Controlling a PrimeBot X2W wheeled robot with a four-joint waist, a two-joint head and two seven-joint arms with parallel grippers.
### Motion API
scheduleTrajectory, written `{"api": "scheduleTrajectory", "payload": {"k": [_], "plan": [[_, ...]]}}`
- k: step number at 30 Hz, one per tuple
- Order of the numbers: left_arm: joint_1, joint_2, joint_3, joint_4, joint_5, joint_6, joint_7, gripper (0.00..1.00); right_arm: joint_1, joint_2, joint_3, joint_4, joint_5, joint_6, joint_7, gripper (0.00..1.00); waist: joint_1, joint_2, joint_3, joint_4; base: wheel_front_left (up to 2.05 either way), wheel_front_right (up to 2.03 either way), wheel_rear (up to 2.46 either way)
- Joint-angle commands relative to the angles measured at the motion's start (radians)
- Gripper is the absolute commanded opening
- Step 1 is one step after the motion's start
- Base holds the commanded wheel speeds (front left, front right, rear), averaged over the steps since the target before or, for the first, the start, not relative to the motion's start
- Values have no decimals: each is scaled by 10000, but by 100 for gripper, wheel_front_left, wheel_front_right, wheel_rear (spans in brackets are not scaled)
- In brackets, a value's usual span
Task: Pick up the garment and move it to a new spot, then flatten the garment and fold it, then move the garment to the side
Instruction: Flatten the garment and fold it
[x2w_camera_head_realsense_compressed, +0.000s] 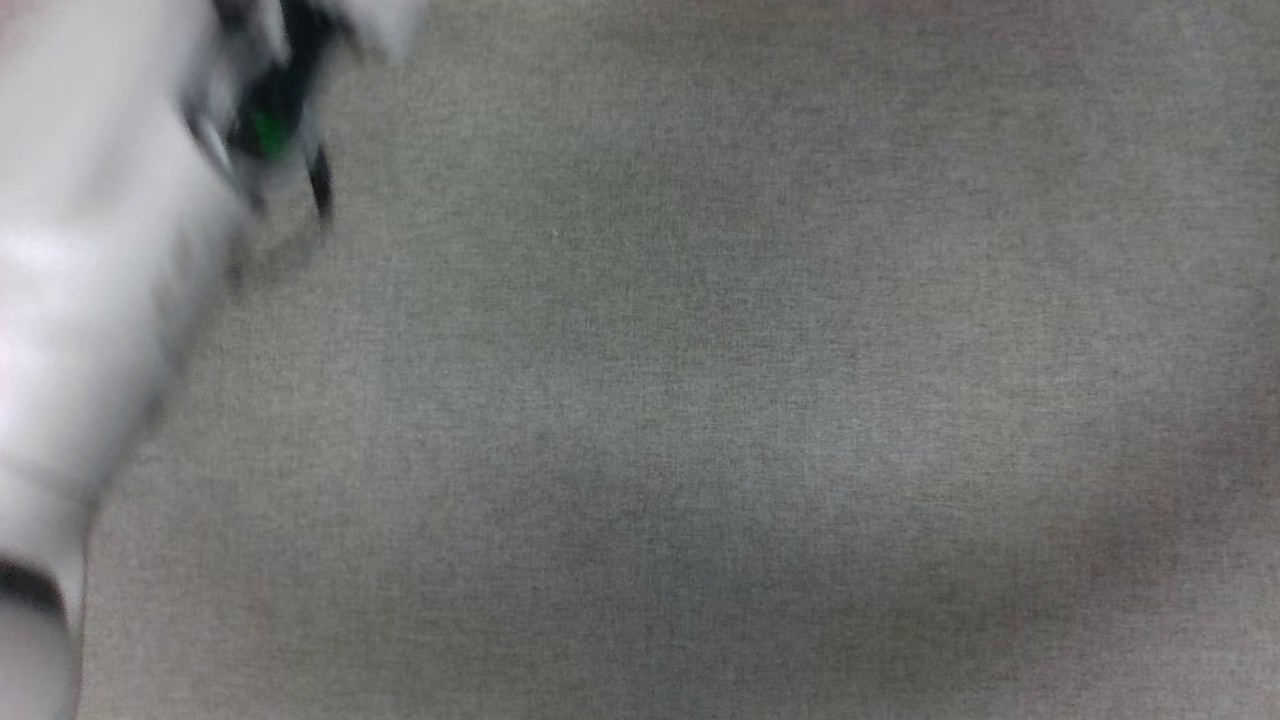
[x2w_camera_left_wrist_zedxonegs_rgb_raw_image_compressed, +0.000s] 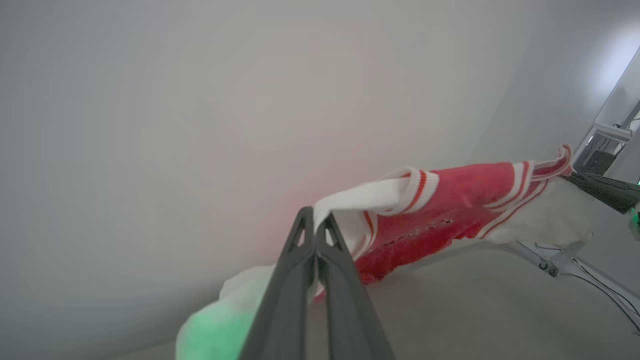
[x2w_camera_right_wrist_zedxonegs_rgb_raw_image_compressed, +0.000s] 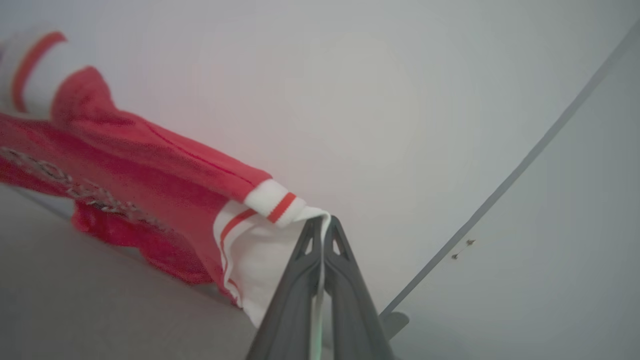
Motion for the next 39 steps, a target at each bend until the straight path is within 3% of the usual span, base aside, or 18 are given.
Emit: {"api": "scheduleTrajectory", "payload": {"k": [1, 5, 10, 22, 26, 34, 39], "plan": [[923, 347, -295, -537, -312, 31, -44, 0, 856, -269, 275, -324, 191, -33, 1, 0, 0, -1, -158, -2, 0, 0, 0], [2939, 1331, -1094, -2195, -793, 30, -57, 0, 2680, -844, 686, -1619, 844, -32, 0, 0, 0, -1, -374, -82, 0, 0, 0], [5154, 2089, -1231, -3702, -910, 28, -57, 0, 4797, -1882, 1170, -3431, 1549, -30, 298, 0, 0, -1, -682, -29, 0, 0, 0], [8883, 3352, -2150, -5018, -305, 28, -33, 0, 8702, -3939, 1239, -6975, 2445, -30, 1972, 0, 0, -1, -1520, -2, 0, 0, 0], [9590, 3798, -2462, -5430, -251, 245, -5, 0, 9718, -4482, 1002, -7966, 2631, -30, 2423, 0, 0, -1, -1673, -17, 0, 0, 0], [10500, 4695, -2715, -7160, -596, 864, 230, 0, 11408, -5027, 192, -9036, 2515, -30, 2987, 0, 0, -1, -1773, -40, 0, 0, 0], [10153, 4187, -2672, -7296, -162, 1171, 192, 0, 11896, -4590, -685, -9128, 1748, -29, 3402, 0, 0, -1, -1758, 25, 0, 0, 0]]}}
